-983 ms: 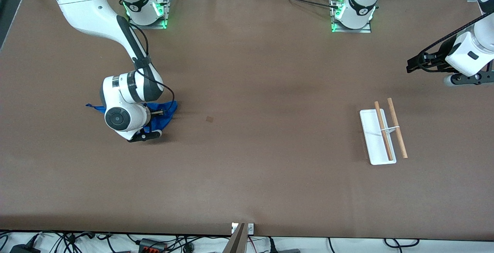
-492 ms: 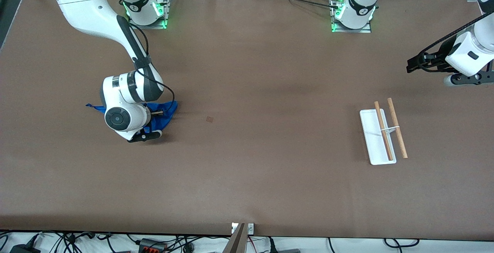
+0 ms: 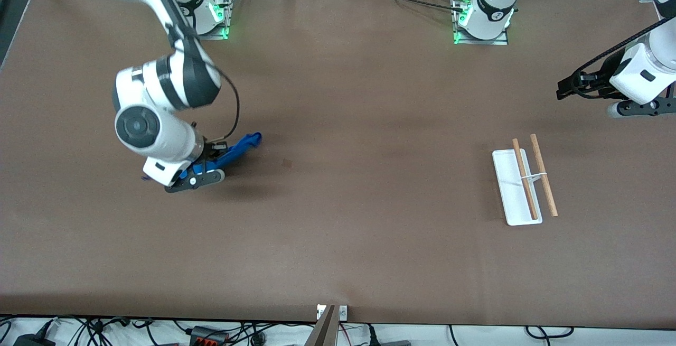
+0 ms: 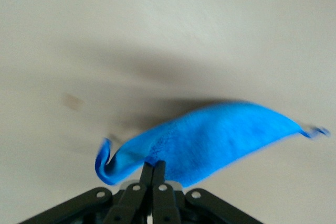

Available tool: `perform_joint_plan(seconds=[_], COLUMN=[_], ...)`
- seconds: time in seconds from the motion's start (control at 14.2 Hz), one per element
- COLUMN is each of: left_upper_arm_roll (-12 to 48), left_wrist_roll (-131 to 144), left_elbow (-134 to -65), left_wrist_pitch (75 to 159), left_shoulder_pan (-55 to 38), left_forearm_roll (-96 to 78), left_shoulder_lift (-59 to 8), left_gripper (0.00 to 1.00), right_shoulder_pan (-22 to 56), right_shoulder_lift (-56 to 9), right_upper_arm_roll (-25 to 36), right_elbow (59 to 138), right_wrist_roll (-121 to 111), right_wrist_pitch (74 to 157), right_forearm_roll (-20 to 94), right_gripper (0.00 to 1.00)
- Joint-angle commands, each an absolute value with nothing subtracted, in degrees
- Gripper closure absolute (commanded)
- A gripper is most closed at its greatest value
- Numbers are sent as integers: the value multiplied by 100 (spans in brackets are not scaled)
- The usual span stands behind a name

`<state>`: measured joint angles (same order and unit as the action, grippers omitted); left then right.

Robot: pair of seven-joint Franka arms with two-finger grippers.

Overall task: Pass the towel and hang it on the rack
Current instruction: 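Carry the towel to mid-table with the right gripper while the left gripper approaches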

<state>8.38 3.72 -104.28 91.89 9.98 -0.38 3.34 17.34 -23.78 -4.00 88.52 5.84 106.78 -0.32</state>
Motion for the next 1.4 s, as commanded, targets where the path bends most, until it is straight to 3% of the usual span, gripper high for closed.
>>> perform_joint_plan(seconds=[0.0,0.28,0.77,1.12,1.33], left_upper_arm_roll=[826,809,783,844,774], left_wrist_roll=[220,-26,-957,-1423,-3323], left_elbow=[-10274,-10257,-10266,-10266,-10266], left_wrist_pitch=[9097,9097,9097,9053,9455], left_shoulder_pan=[1037,1037,1046,1107,1151], left_forearm_roll=[-141,-141,-149,-509,-1227], left_shoulder_lift=[273,220,106,-158,-552], left_gripper=[0,0,0,0,0], right_shoulder_pan=[1749,2020,3006,3278,3384], right_shoulder_lift=[-2417,-2654,-2997,-3190,-3217], right_upper_arm_roll=[-1131,-1740,-1749,-1740,-1740], right_elbow=[7869,6726,6688,6688,6688], right_wrist_roll=[1263,2108,3085,3094,3050], right_wrist_pitch=[10266,10746,13005,13877,13922], right_forearm_roll=[18,35,9,9,-9], right_gripper=[100,100,100,100,100])
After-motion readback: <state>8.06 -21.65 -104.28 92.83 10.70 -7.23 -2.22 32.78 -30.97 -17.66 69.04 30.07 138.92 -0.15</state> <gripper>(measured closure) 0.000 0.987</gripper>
